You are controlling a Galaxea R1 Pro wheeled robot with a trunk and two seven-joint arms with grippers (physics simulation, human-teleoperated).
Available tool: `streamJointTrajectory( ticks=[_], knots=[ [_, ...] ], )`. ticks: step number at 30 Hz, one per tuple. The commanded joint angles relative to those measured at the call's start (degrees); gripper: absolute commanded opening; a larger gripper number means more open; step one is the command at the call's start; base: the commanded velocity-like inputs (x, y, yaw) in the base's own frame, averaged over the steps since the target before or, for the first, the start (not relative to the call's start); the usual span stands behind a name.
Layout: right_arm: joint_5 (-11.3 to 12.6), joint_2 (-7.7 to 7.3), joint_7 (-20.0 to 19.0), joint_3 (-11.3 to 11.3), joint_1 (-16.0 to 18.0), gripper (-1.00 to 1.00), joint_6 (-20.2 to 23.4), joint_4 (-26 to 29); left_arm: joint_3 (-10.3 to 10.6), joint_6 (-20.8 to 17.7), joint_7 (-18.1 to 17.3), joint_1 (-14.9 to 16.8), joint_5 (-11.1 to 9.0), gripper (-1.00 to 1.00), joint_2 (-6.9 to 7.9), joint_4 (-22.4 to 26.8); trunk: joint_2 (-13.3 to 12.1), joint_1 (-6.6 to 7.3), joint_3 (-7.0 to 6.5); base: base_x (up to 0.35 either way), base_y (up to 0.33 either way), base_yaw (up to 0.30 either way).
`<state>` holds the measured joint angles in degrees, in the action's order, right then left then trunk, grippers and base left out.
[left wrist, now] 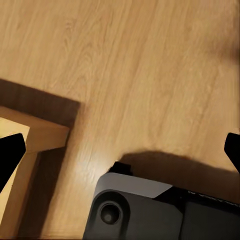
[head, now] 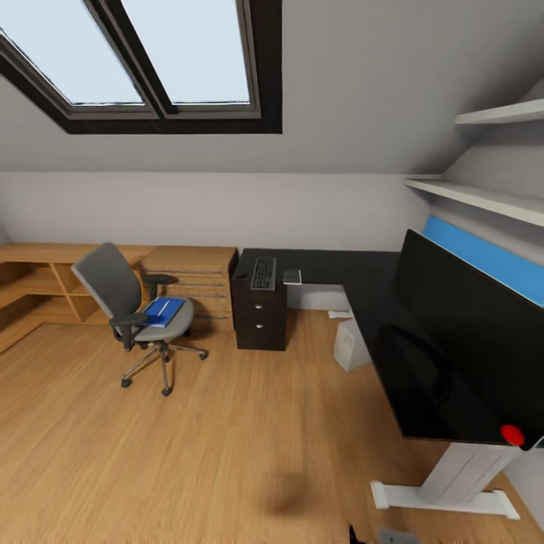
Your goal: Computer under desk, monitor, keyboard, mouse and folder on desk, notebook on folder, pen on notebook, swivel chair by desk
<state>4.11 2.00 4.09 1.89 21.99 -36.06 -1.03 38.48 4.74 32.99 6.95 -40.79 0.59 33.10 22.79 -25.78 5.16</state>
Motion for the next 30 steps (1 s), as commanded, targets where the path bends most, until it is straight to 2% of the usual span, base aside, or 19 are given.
streamJointTrajectory(
  ticks=[1, 7, 17, 30],
  knots=[
    [0.3, 0.02, -0.1, 0.1, 0.1, 1.0, -0.3, -0.1, 0.5, 0.4, 0.4, 0.1, -0.6, 1.0, 0.05, 0.0, 0.1, -0.01, 0.13, -0.274, -0.218, -0.002],
    [0.3, -0.03, -0.1, 0.2, 0.1, 1.0, -0.3, -0.1, 0.2, 0.5, 0.2, 0.1, -0.6, 1.0, 0.05, 0.0, 0.1, -0.01, 0.13, -0.111, -0.089, -0.032],
    [0.3, -0.07, -0.1, 0.2, 0.1, 1.0, -0.3, -0.1, 0.1, 0.5, 0.0, 0.1, -0.6, 1.0, 0.1, 0.0, 0.1, -0.01, 0.13, -0.005, -0.043, -0.215],
    [0.3, -0.01, -0.1, 0.2, 0.1, 1.0, -0.3, -0.1, 0.1, 1.2, 0.0, 0.1, -0.7, 1.0, 0.08, -0.1, 0.1, -0.01, 0.18, -0.043, -0.283, -0.26]
  ],
)
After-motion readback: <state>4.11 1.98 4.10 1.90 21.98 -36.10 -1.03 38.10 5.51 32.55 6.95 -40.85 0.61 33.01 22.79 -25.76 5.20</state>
